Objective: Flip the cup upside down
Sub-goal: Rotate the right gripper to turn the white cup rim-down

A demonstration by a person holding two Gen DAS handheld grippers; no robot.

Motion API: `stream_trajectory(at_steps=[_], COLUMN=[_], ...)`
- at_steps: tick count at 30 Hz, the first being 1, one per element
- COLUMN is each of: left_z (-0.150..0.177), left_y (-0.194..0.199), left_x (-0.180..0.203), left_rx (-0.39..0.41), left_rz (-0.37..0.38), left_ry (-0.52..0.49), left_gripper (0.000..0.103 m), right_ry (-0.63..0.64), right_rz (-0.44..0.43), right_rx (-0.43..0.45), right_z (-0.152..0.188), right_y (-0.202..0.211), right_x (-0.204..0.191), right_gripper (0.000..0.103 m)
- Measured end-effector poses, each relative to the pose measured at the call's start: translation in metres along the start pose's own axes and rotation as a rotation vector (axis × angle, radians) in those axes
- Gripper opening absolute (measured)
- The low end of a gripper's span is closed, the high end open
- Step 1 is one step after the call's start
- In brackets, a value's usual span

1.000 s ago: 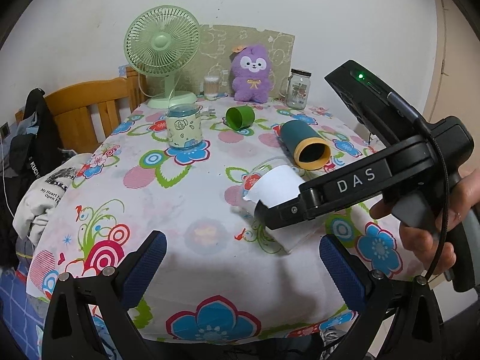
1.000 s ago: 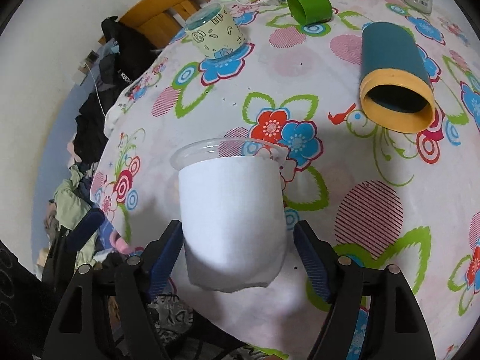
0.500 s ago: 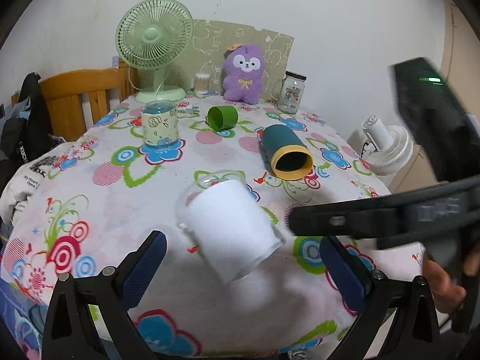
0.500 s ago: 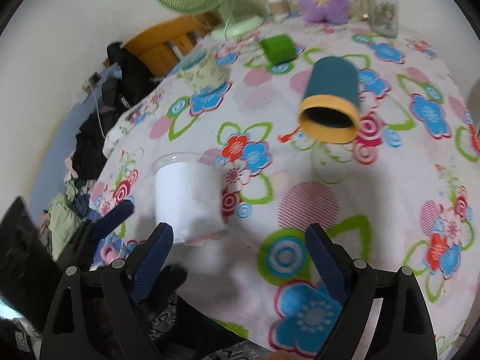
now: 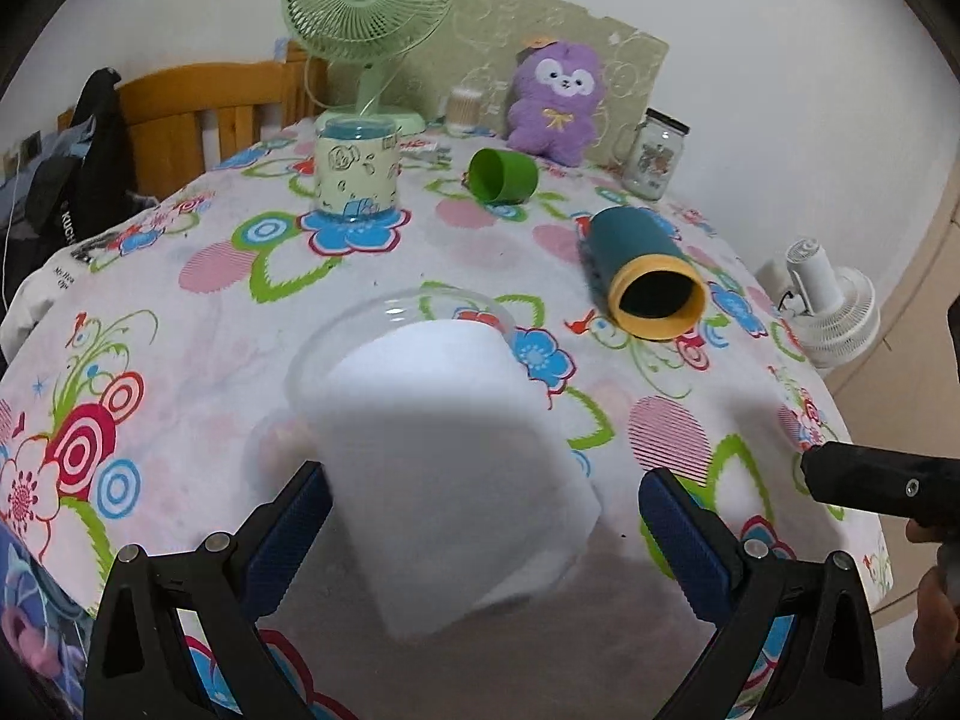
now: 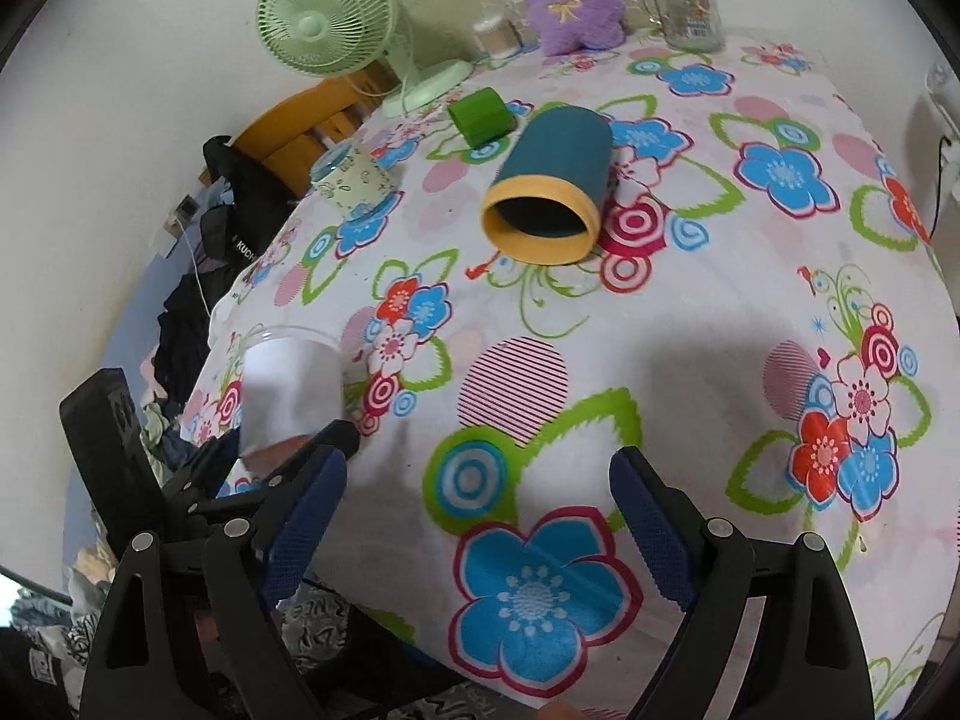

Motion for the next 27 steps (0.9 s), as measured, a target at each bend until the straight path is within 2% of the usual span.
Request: stream_trajectory(at_steps=[9, 12, 15, 27], left_z=[-0.004, -0.004, -0.002, -0.011], left_y=[0.012, 0.012, 0.011, 0.031], left_x=[-0.007, -0.012, -0.016, -0.027], left_rx=[0.065, 0.058, 0.042, 0.007], left_rz=[-0.049, -0.044, -0.045, -0.029], left_ry=[-0.011, 0.006, 0.014, 0.015], left_gripper=[0.099, 0.093, 0.079, 0.077], right_ry=[0.010, 0.013, 0.012, 0.025], right_rz=[-0.025, -0.031, -0.034, -0.047], right_rx=[-0.008, -0.015, -0.017, -0.017], right_z=[0.000, 0.002, 0.003, 0.004], right_y=[-0.007, -0.009, -0.010, -0.012], right_x=[-0.003, -0.006, -0.008, -0.021], right_gripper=[0.091, 0.091, 0.091, 0.091])
Point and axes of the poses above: each gripper's, at about its wrist camera, not at the fingertips, and y roughly against the way its jaws point, x to its right, z to its underside, the point moved 6 cm from there along -y, roughly the way its jaws point, and after that the axes turned 7 degrees about x, right-handed, at the moved point
